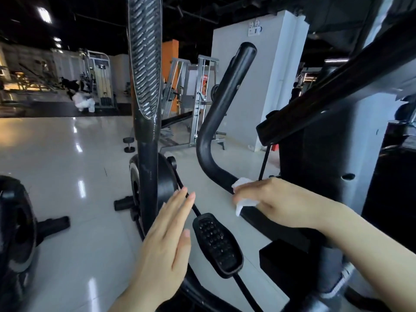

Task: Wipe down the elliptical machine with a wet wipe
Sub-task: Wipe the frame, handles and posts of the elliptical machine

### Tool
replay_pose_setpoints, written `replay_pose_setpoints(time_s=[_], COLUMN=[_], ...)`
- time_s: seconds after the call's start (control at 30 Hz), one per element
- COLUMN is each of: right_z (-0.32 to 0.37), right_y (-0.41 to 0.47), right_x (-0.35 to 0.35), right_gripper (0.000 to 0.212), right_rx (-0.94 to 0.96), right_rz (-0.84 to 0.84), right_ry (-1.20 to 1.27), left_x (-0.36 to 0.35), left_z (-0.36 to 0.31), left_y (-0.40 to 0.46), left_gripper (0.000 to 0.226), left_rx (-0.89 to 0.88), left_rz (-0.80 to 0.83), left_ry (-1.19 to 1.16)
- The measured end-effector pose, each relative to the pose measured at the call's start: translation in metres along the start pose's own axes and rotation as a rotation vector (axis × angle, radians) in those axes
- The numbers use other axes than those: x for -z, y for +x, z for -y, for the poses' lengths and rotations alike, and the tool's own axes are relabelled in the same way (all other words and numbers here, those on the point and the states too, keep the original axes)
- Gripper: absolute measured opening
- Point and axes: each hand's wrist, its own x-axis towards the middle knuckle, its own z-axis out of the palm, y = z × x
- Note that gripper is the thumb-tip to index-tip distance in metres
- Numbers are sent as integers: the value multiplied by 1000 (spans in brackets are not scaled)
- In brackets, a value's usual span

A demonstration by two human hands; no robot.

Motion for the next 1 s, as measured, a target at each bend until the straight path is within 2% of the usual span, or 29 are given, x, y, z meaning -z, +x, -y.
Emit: replay_pose_setpoints(time_s=[0.1,0.13,0.17,0.23,0.27,0.33,0.4,0.57,0.67,0.73,0.8,0.87,0.93,1.0], right_z=[13,19,28,45,50,56,54,27,32,30,31,32,35,39], right_y=[31,53,75,109,117,120,110,61,16,-1,11,40,77,106], right_x=[2,1,-1,-15,-24,-45,-62,-68,-44,-23,-4,4,-3,-26], right_gripper=[56,58,60,58,57,60,62,49,49,46,45,59,64,63], right_rx=[-93,-181,-286,-427,-438,-443,-428,-280,-285,-238,-365,-424,-496,-546], right_rz=[-440,-549,-572,-487,-433,-300,-203,-119,11,31,-148,-389,-394,-277], right_ry=[82,62,33,-2,-18,-209,-440,-759,-713,-638,-535,-480,-316,-249], left_x=[-8,-10,-13,-18,-20,-24,-28,-38,-41,-44,-45,-43,-38,-34], left_z=[-4,-7,-10,-14,-15,-13,-13,-15,-15,-18,-21,-21,-21,-18], left_y=[5,8,11,18,21,28,34,40,41,42,41,40,39,38], left_gripper=[57,55,52,50,51,52,50,54,61,62,62,61,59,58], left_rx=[128,162,194,251,277,344,403,435,422,432,440,449,457,461], left_rz=[-10,-21,-34,-63,-71,-82,-108,-151,-127,-131,-147,-172,-195,-212], left_ry=[-112,-146,-181,-245,-276,-351,-446,-541,-557,-571,-587,-591,-582,-569])
